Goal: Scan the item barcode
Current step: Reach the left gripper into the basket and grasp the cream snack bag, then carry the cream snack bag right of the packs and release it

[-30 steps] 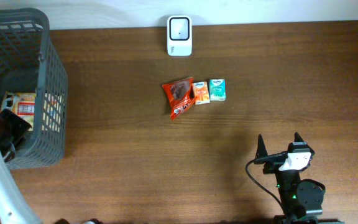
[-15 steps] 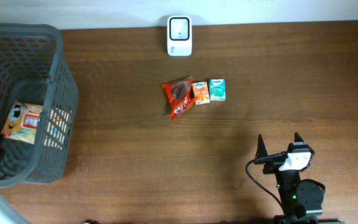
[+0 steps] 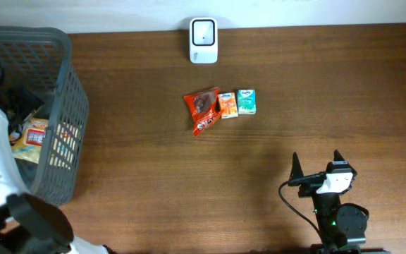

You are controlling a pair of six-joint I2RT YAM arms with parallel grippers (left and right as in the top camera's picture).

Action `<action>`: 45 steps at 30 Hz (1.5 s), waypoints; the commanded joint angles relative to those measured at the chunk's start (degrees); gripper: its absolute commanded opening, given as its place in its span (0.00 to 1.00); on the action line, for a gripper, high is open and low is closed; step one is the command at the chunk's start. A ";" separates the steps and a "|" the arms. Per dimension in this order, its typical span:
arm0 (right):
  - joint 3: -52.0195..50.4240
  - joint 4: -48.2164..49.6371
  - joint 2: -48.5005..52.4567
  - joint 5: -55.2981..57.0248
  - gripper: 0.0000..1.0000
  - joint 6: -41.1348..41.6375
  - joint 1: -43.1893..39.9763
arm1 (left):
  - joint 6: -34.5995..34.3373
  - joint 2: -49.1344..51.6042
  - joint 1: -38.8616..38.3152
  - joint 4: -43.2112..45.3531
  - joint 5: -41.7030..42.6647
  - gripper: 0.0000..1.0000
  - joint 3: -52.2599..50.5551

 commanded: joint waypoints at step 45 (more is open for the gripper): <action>-0.48 -0.17 -0.37 0.26 0.98 -0.35 -0.37 | 5.05 -0.87 -5.20 -21.68 18.08 0.00 41.07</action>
